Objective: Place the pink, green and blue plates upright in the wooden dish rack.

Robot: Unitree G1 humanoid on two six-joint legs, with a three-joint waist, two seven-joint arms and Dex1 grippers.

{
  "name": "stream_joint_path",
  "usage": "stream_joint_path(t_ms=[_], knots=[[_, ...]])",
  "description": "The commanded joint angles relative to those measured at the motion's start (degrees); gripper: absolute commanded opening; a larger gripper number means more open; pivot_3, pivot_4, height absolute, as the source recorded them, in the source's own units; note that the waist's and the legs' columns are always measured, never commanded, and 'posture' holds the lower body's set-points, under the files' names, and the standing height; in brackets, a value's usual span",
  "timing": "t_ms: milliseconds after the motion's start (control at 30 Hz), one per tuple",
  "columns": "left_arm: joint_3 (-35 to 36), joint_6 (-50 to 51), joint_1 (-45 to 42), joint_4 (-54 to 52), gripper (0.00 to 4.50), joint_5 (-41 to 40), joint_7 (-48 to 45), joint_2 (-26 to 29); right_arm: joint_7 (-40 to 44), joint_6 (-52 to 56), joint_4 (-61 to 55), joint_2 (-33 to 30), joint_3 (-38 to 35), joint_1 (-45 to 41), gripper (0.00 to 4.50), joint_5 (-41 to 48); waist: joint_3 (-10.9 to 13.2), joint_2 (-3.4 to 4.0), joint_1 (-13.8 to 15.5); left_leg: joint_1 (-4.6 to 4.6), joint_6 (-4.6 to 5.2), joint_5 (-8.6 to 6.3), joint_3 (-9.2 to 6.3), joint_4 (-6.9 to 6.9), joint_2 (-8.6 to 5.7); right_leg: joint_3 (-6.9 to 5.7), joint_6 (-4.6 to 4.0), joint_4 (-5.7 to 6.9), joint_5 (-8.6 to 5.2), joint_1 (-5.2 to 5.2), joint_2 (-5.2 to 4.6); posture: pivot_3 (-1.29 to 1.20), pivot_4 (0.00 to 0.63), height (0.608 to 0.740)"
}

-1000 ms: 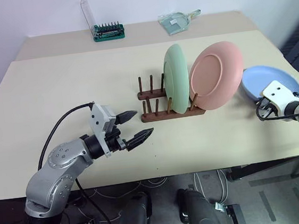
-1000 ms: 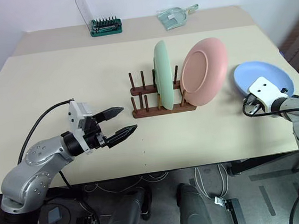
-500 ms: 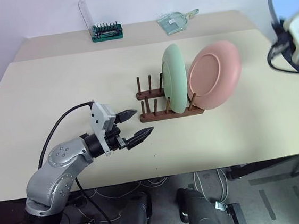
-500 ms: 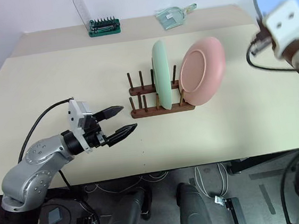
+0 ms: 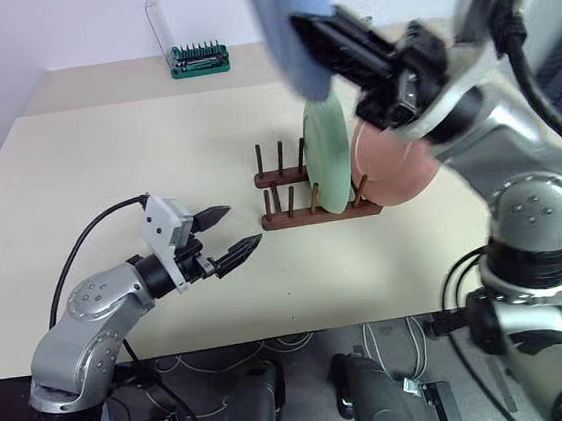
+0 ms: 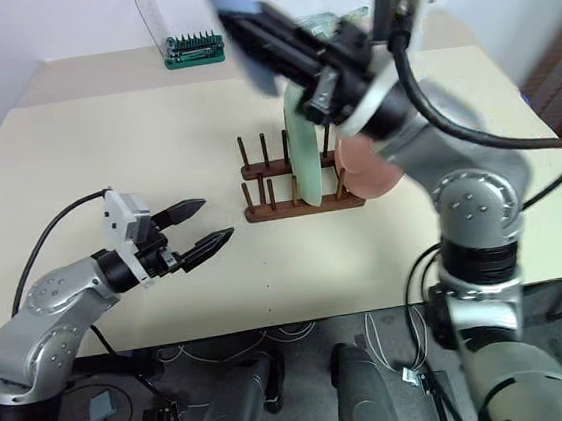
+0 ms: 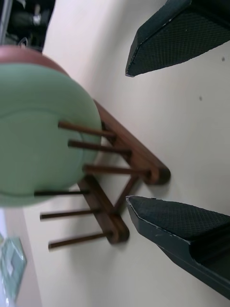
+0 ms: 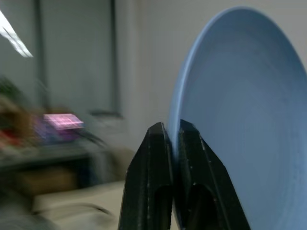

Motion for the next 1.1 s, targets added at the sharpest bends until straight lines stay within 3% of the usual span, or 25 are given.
stream_joint_path(t_ms=[33, 267, 733, 1100], knots=[[3.27, -1.28, 1.34, -1.44, 4.1, 0.24, 0.68, 0.91, -8.34, 3.63, -1.17, 1.48, -0.21, 2.5, 0.02, 8.95, 0.0, 0.0, 0.3, 0.0, -0.01, 0.0, 0.0, 0.01, -0.01, 0.0, 0.0, 0.0, 0.0, 0.01, 0.0, 0.0, 0.15, 0.74], [4.9, -1.17, 3.04, -1.97, 4.1, 0.08, 0.82, 1.35, -20.2, 4.88, 0.45, 3.84, 0.42, 5.63, 0.02, 17.31, 0.0, 0.01, 0.09, 0.0, -0.02, 0.0, 0.03, -0.04, -0.03, 0.01, -0.01, -0.06, 0.01, -0.02, -0.01, 0.0, 0.15, 0.74], [4.53, -0.97, 2.2, -1.68, 4.1, -0.05, 0.54, 1.49, -31.72, 3.93, 2.2, 5.57, 2.3, 8.11, 0.02, 18.15, 0.0, 0.02, 0.05, 0.0, -0.01, 0.0, 0.04, -0.04, -0.02, 0.0, -0.02, -0.06, 0.01, -0.02, 0.01, 0.0, 0.15, 0.74], [3.8, -0.91, 2.1, -1.94, 4.1, 0.05, 0.61, 1.21, -35.76, 3.59, 2.2, 5.89, 2.42, 9.44, 0.02, 18.92, 0.0, 0.02, -0.12, 0.0, -0.01, 0.0, 0.03, -0.06, -0.01, 0.0, -0.02, -0.06, 0.01, -0.02, 0.02, 0.0, 0.15, 0.74]])
